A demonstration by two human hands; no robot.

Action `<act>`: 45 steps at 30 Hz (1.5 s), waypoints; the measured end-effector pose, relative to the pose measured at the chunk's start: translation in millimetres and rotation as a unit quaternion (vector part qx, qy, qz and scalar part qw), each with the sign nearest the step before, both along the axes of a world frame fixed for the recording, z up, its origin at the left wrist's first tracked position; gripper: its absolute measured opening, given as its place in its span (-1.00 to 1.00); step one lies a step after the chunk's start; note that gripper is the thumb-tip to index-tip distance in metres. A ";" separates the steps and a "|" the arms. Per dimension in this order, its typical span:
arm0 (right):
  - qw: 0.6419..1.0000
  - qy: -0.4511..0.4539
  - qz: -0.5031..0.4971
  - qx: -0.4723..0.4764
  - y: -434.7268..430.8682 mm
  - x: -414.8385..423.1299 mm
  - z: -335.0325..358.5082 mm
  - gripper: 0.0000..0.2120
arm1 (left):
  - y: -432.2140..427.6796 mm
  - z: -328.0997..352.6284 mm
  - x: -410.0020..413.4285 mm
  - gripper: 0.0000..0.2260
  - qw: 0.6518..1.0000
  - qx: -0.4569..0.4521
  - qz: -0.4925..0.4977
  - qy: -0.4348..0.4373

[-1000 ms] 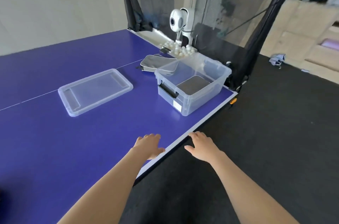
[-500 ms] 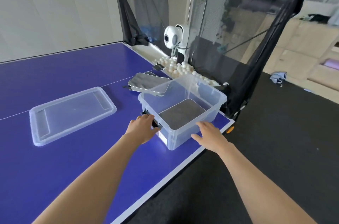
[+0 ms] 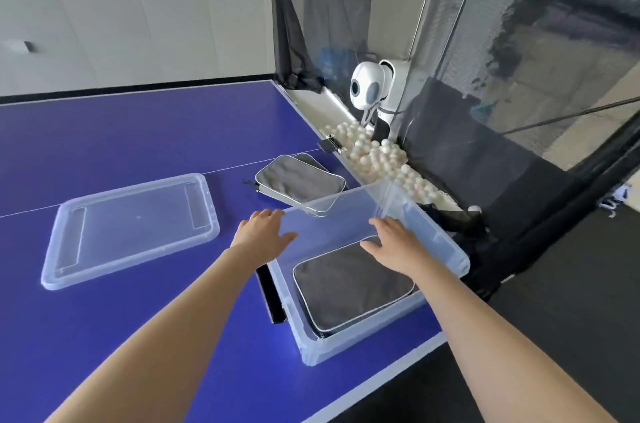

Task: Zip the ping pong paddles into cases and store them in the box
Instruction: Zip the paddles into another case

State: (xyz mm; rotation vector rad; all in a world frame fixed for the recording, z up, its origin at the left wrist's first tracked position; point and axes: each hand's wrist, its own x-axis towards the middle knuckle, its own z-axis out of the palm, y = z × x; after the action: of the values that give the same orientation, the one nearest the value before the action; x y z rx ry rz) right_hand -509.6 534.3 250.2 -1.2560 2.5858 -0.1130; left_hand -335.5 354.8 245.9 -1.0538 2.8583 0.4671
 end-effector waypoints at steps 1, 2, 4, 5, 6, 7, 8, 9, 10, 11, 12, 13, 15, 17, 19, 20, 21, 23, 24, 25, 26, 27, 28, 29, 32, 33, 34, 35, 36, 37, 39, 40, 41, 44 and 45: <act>1.000 -0.001 0.013 -0.001 -9.5 -12.7 -1.2 -0.45 | -1.8 -3.3 -6.4 -0.47 1.000 -0.001 0.009 -0.005; 1.000 -0.001 0.027 -0.001 -19.3 -25.9 -2.6 -0.44 | -3.3 -6.4 -13.2 -0.47 1.000 -0.001 0.019 -0.009; 0.999 -0.006 0.047 -0.006 -39.6 -54.4 -6.7 -0.43 | -7.2 -11.3 -28.3 -0.48 0.999 -0.001 0.045 -0.010; 0.998 -0.011 0.057 -0.008 -49.5 -68.6 -8.5 -0.44 | -10.0 -12.6 -36.2 -0.48 0.998 0.003 0.063 -0.008; 0.997 -0.014 0.071 -0.010 -58.9 -82.6 -9.6 -0.45 | -12.1 -13.0 -44.0 -0.48 0.996 0.009 0.084 -0.007; 0.996 -0.015 0.088 -0.012 -68.7 -96.5 -9.7 -0.47 | -14.9 -12.8 -52.7 -0.48 0.994 0.009 0.104 -0.005; 0.995 -0.017 0.101 -0.015 -77.9 -109.5 -9.6 -0.49 | -17.8 -12.4 -61.8 -0.49 0.993 0.005 0.118 -0.007; 0.994 -0.021 0.110 -0.018 -85.7 -121.2 -9.5 -0.50 | -19.9 -12.4 -70.4 -0.50 0.991 0.003 0.131 -0.011; 0.992 -0.025 0.118 -0.020 -92.9 -132.7 -10.0 -0.51 | -21.6 -12.8 -78.9 -0.50 0.990 0.004 0.144 -0.012; 0.992 -0.028 0.123 -0.020 -99.1 -143.9 -11.0 -0.53 | -22.5 -13.3 -87.1 -0.50 0.988 0.007 0.156 -0.012; 0.991 -0.031 0.126 -0.023 -104.7 -154.4 -12.5 -0.55 | -22.9 -13.9 -94.9 -0.50 0.986 0.012 0.167 -0.010; 0.991 -0.036 0.126 -0.025 -109.9 -164.0 -13.8 -0.55 | -24.0 -14.8 -102.3 -0.50 0.984 0.014 0.176 -0.011; 0.990 -0.051 0.124 -0.032 -121.8 -181.0 -16.2 -0.54 | -30.3 -16.7 -116.3 -0.51 0.982 0.012 0.185 -0.024; 0.990 -0.064 0.122 -0.038 -134.9 -196.0 -19.2 -0.53 | -40.4 -18.9 -129.1 -0.52 0.980 0.017 0.196 -0.035; 0.989 -0.071 0.123 -0.039 -150.3 -209.5 -24.7 -0.51 | -54.3 -23.2 -141.4 -0.53 0.976 0.034 0.213 -0.030; 0.989 -0.078 0.117 -0.039 -158.3 -215.4 -28.0 -0.50 | -62.2 -26.4 -147.1 -0.53 0.973 0.046 0.223 -0.025; 0.989 -0.088 0.110 -0.037 -166.3 -220.6 -31.7 -0.49 | -71.0 -30.3 -152.5 -0.53 0.969 0.060 0.237 -0.020; 0.989 -0.102 0.099 -0.030 -182.9 -229.9 -41.0 -0.49 | -91.5 -42.4 -163.0 -0.51 0.956 0.097 0.276 0.001; 0.990 -0.105 0.096 -0.025 -191.9 -234.3 -46.1 -0.48 | -102.4 -49.0 -168.2 -0.51 0.946 0.122 0.299 0.021; 0.989 -0.109 0.095 -0.019 -201.0 -238.2 -51.6 -0.48 | -112.7 -56.1 -173.3 -0.52 0.933 0.151 0.324 0.046; 0.989 -0.114 0.094 -0.014 -210.2 -241.3 -56.7 -0.47 | -122.3 -62.6 -178.5 -0.53 0.917 0.180 0.349 0.071; 0.988 -0.121 0.092 -0.009 -219.9 -243.8 -62.1 -0.46 | -131.1 -68.3 -183.6 -0.52 0.900 0.207 0.372 0.094; 0.988 -0.128 0.090 -0.006 -229.8 -245.9 -68.0 -0.46 | -139.5 -74.4 -188.9 -0.49 0.882 0.234 0.394 0.112; 0.987 -0.135 0.087 -0.003 -240.2 -247.7 -73.9 -0.46 | -147.5 -81.3 -194.3 -0.46 0.861 0.262 0.418 0.126; 0.987 -0.142 0.080 0.005 -269.8 -252.2 -92.1 -0.46 | -167.8 -106.7 -208.8 -0.42 0.796 0.340 0.478 0.150; 0.986 -0.144 0.079 0.010 -278.4 -254.2 -98.7 -0.45 | -172.9 -116.0 -213.1 -0.43 0.782 0.355 0.490 0.150; 0.986 -0.146 0.078 0.015 -286.5 -256.5 -105.5 -0.45 | -177.3 -125.0 -217.2 -0.44 0.770 0.366 0.500 0.150; 0.986 -0.149 0.078 0.021 -293.5 -258.7 -112.1 -0.44 | -181.1 -133.5 -220.9 -0.44 0.759 0.377 0.509 0.149; 0.985 -0.152 0.076 0.029 -299.7 -260.9 -118.2 -0.44 | -183.9 -140.7 -224.3 -0.43 0.746 0.388 0.521 0.150; 0.984 -0.155 0.073 0.038 -305.3 -262.9 -124.0 -0.44 | -186.1 -147.2 -227.9 -0.42 0.728 0.401 0.534 0.152; 0.983 -0.163 0.063 0.056 -314.5 -265.7 -133.6 -0.43 | -189.2 -158.8 -234.2 -0.41 0.683 0.432 0.564 0.173; 0.981 -0.173 0.055 0.062 -318.4 -266.4 -138.1 -0.42 | -190.6 -163.2 -236.6 -0.40 0.658 0.446 0.577 0.186; 0.979 -0.187 0.045 0.065 -322.2 -266.9 -142.5 -0.42 | -191.8 -167.6 -238.6 -0.39 0.637 0.458 0.587 0.199; 0.974 -0.219 0.027 0.061 -332.9 -267.1 -151.5 -0.42 | -195.0 -177.8 -243.8 -0.41 0.583 0.495 0.597 0.241; 0.973 -0.223 0.024 0.058 -336.0 -266.9 -153.0 -0.42 | -196.0 -179.3 -245.3 -0.44 0.567 0.508 0.597 0.255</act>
State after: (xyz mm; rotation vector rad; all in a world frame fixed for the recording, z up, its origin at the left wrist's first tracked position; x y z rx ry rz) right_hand -776.6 198.3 97.2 -1.1013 2.1447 -0.2046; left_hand -580.8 158.8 66.6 -2.3893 0.8695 2.2811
